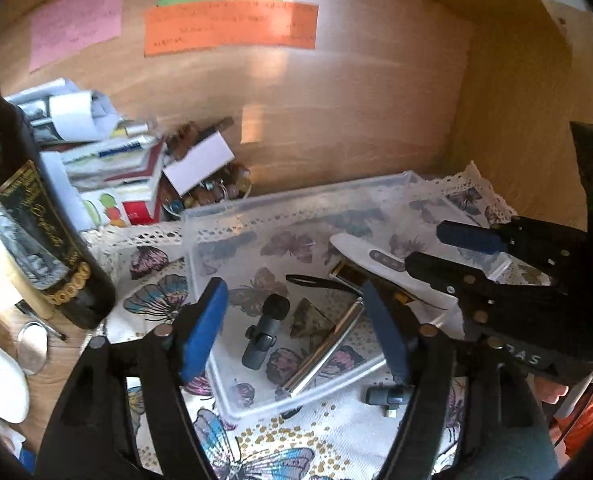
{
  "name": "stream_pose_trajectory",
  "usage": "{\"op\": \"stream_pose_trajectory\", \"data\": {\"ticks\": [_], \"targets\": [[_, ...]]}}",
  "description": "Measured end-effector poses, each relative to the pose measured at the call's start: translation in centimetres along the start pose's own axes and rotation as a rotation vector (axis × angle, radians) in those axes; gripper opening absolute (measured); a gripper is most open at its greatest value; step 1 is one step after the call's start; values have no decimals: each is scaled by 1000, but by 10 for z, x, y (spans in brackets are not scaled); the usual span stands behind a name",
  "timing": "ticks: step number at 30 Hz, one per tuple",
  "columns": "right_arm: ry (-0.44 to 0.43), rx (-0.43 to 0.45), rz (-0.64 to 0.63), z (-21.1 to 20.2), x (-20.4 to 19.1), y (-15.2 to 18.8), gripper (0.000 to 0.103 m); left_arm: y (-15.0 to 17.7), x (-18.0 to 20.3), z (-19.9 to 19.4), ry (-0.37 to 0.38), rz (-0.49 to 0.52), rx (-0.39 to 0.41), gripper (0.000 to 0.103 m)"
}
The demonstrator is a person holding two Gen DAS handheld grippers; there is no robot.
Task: Organize rigid objects
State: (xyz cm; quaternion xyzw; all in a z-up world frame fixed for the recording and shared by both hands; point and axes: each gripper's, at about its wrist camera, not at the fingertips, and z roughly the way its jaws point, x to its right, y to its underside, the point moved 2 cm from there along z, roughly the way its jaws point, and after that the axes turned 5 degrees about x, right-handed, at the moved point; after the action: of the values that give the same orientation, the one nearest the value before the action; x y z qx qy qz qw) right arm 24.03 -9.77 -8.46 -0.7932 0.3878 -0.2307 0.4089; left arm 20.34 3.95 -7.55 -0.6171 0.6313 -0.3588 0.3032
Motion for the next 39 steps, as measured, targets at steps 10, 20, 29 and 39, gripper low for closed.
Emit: {"op": "stream_pose_trajectory", "data": {"ticks": [10, 20, 29, 39], "targets": [[-35, 52, -70, -46, -22, 16, 42, 11, -8, -45, -18, -19, 50, 93], [-105, -64, -104, -28, -49, 58, 47, 52, -15, -62, -50, -6, -1, 99], [-137, -242, -146, 18, -61, 71, 47, 87, -8, -66, -56, 30, -71, 99], [-121, -197, -88, -5, -48, 77, 24, 111, 27, -53, 52, 72, -161, 99]]}}
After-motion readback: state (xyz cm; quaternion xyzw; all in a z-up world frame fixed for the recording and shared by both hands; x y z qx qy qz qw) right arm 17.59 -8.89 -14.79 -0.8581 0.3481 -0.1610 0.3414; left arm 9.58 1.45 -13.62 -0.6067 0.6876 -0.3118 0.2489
